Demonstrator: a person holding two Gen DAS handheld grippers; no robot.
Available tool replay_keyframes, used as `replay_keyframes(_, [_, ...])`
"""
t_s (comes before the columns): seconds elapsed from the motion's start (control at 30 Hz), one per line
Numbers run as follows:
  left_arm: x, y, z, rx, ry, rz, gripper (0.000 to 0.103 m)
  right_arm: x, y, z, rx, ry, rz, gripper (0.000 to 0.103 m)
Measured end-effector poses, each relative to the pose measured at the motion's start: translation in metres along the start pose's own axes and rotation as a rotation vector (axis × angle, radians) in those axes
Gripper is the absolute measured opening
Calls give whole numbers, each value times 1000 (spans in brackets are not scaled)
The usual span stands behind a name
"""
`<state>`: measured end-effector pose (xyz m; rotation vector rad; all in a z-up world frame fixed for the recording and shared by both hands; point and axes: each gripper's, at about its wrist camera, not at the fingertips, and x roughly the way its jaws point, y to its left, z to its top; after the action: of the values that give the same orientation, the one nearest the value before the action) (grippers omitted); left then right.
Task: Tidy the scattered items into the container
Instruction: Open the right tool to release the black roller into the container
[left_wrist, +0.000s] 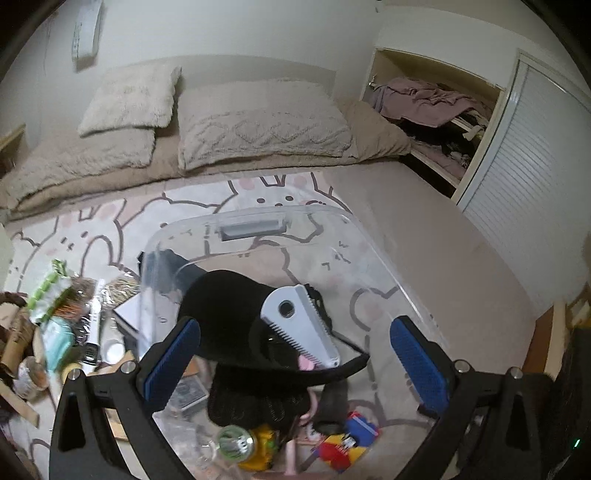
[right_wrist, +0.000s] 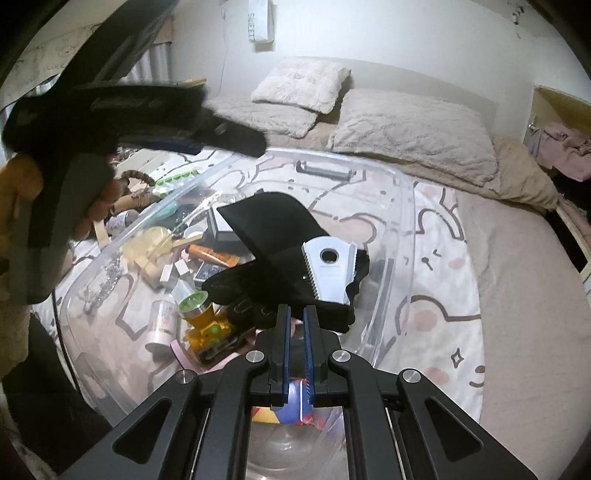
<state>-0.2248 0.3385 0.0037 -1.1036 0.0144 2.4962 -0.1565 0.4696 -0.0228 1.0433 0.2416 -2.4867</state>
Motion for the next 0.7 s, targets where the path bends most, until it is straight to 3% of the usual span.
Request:
replay_keyframes(0.37, [-41, 22, -38, 35, -78, 43, 103, -5, 16, 5, -25, -42, -80, 6])
replay_keyframes(0.4, [-44, 25, -41, 34, -83, 50, 103, -6, 17, 6, -20, -49, -86, 10])
replay_keyframes(0.43, [-47, 27, -44, 34, -87, 58, 103, -7, 17, 6, -15, -53, -91, 20])
replay_keyframes(0.47, [-49, 29, -47, 35, -90, 65, 103, -9, 17, 7, -5, -61, -98, 65])
replay_keyframes(0.5, [-51, 30, -50, 37, -93, 69, 103, -10, 18, 8, 1, -65, -107, 103])
replay_keyframes(0.7, [-59, 29, -62, 61, -102, 65, 103, -17, 21, 6, 38, -113, -129, 103])
